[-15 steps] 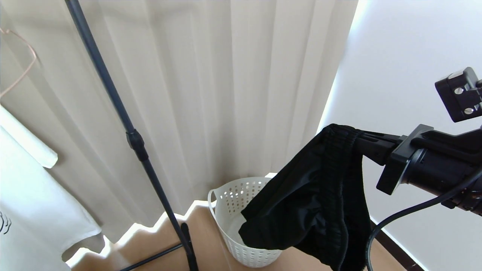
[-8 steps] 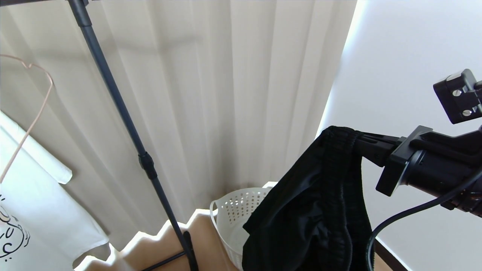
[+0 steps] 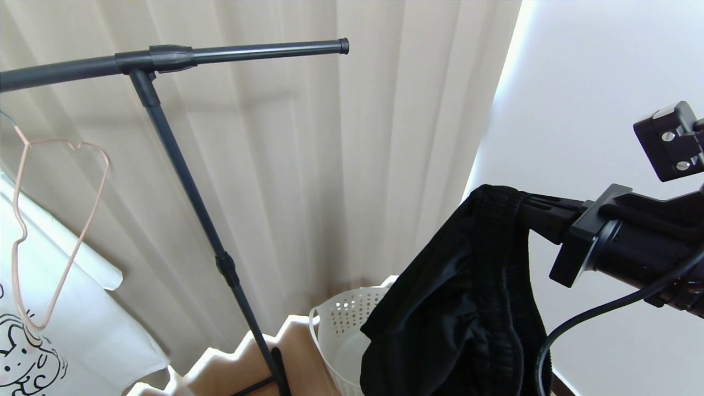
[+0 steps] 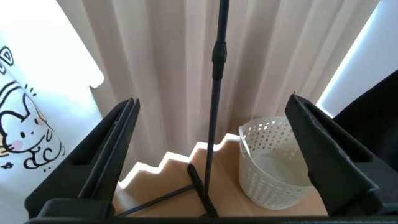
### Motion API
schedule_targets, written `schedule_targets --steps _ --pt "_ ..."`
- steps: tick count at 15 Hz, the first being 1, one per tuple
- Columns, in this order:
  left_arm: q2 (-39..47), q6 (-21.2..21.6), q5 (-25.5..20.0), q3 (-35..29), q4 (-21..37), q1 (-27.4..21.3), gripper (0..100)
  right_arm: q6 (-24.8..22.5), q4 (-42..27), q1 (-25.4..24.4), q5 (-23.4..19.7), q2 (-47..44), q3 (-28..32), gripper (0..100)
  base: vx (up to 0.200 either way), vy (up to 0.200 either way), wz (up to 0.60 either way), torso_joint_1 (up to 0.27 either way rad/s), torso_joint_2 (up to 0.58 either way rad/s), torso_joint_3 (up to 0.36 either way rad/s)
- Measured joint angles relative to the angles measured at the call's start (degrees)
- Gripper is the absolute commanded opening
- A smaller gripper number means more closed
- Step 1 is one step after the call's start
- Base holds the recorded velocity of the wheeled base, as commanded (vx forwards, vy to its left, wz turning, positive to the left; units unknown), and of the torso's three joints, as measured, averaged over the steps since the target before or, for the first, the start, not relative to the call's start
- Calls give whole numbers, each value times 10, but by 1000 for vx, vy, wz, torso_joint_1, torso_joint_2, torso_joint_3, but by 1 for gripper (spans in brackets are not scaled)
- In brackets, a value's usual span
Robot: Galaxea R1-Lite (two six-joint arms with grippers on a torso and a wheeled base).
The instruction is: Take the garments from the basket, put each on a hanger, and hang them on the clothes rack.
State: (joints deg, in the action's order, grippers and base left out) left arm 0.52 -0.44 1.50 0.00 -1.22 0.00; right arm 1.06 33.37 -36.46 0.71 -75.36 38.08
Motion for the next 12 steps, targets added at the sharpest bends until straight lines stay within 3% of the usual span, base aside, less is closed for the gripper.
schedule_targets --steps 7,12 --pt "0 0 0 0 0 0 100 0 0 0 0 1 0 0 0 0 0 250 -583 -331" --pt "0 0 0 0 0 0 100 0 0 0 0 1 -1 0 0 0 0 183 -409 -228"
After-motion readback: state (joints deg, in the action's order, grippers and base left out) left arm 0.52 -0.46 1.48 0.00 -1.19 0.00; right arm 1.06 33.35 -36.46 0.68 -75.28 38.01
